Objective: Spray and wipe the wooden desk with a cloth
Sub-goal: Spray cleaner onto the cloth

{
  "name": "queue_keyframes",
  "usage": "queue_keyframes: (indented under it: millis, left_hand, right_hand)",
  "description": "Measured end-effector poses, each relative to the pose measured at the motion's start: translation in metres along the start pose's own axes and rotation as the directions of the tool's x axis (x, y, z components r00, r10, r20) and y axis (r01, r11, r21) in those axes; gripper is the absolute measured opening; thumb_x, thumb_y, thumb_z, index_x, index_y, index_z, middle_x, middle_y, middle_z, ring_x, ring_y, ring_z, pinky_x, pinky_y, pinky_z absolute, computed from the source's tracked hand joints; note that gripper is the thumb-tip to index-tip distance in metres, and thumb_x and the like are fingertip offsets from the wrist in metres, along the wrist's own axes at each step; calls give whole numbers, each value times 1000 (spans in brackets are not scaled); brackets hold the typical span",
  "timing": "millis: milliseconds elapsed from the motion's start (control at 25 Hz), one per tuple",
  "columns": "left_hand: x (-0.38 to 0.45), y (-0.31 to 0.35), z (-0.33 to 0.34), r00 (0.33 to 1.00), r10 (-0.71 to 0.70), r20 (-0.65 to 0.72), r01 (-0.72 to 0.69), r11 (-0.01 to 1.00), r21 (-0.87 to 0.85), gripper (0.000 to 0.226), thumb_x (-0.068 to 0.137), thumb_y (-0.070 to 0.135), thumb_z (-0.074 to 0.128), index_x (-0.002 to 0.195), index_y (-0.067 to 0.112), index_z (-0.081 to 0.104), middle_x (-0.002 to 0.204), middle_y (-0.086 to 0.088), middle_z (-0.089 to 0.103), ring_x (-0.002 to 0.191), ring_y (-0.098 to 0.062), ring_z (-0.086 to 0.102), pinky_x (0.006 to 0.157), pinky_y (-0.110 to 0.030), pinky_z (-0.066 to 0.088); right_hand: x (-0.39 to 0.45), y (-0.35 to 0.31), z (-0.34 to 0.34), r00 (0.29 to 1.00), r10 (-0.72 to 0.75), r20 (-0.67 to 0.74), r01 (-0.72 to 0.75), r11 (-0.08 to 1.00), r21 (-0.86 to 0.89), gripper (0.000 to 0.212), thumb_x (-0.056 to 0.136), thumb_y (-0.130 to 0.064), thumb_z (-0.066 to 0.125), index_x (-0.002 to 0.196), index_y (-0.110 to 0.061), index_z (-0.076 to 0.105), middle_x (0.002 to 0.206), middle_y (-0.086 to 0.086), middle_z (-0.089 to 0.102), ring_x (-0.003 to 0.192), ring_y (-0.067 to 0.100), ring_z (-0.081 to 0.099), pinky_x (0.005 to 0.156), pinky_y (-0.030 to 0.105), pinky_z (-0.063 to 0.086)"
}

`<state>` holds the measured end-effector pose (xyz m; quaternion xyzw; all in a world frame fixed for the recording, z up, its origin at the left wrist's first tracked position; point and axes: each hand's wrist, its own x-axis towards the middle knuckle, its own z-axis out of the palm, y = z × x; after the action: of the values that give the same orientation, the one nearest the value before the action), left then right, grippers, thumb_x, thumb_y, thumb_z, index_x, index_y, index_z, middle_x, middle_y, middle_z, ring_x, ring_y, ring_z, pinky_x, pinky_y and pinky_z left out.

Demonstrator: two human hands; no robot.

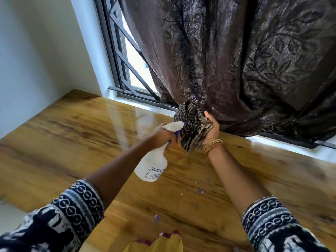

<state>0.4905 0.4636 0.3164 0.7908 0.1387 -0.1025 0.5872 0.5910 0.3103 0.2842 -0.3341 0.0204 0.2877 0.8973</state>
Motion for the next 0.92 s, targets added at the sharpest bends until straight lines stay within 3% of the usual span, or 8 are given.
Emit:
queue_keyframes:
  millis: [120, 280, 360, 440, 600, 760, 840, 920]
  left_hand:
    - [5, 1, 3, 992, -8, -128, 18, 997, 79, 35, 70, -5, 64, 102, -2, 54, 81, -14, 54, 54, -19, 50, 34, -19, 39]
    - [12, 0, -3, 998, 50, -46, -41, 984, 172, 64, 40, 19, 65, 99, -4, 66, 94, -17, 70, 65, -21, 63, 45, -25, 48]
    - [10, 2, -2, 999, 45, 9, -46, 980, 193, 36, 53, 5, 63, 88, -3, 70, 85, -10, 74, 59, -8, 63, 44, -17, 44]
    - [6, 5, 0, 998, 54, -7, -53, 985, 165, 23, 56, 1, 60, 79, -2, 65, 73, -7, 71, 58, -10, 63, 47, -18, 46]
    - [5, 3, 0, 992, 59, -108, -42, 988, 152, 32, 57, 8, 61, 87, -2, 57, 72, -10, 60, 55, -23, 56, 45, -28, 47]
    - [4, 3, -3, 997, 78, -10, -75, 983, 166, 35, 46, 16, 57, 79, 4, 62, 80, -9, 73, 74, -27, 68, 57, -35, 54]
    - [3, 0, -4, 997, 77, 4, -76, 986, 149, 47, 49, 11, 56, 93, -3, 67, 82, -9, 75, 78, -22, 71, 56, -31, 55]
    - [0, -3, -3, 998, 58, -29, -54, 993, 103, 45, 62, -4, 58, 106, -10, 60, 78, -13, 70, 57, -9, 66, 42, -20, 46]
  right_hand:
    - [1, 0, -4, 999, 31, 19, -31, 999, -8, 48, 94, -42, 47, 111, -4, 72, 116, 20, 68, 106, 38, 64, 110, 52, 38]
    - [0, -1, -6, 999, 30, 20, -29, 999, -14, 48, 93, -41, 49, 118, -4, 67, 119, 20, 66, 107, 37, 63, 112, 53, 35]
    - [-1, -2, -4, 1000, 8, 18, -8, 1000, -13, 48, 92, -38, 52, 121, -3, 64, 122, 19, 63, 109, 37, 61, 114, 53, 34]
    - [-2, -4, -3, 1000, 2, 12, -2, 1000, -30, 48, 92, -38, 50, 123, -3, 62, 122, 19, 63, 107, 36, 62, 109, 51, 41]
    - [-7, -6, 0, 1000, 13, 1, -13, 997, -77, 52, 94, -41, 49, 129, -4, 60, 124, 20, 64, 108, 37, 63, 99, 50, 49]
    - [-11, -6, 6, 1000, -19, -23, 17, 998, -64, 45, 92, -37, 51, 120, -3, 64, 112, 17, 68, 95, 32, 68, 83, 42, 57]
    - [-13, -5, 9, 999, -26, -29, 24, 998, -57, 46, 90, -36, 54, 120, -3, 63, 112, 17, 67, 96, 33, 67, 87, 43, 56]
    - [-13, -3, 9, 999, -19, -31, 17, 998, -62, 48, 91, -35, 54, 124, -2, 62, 119, 18, 65, 107, 35, 64, 99, 47, 50]
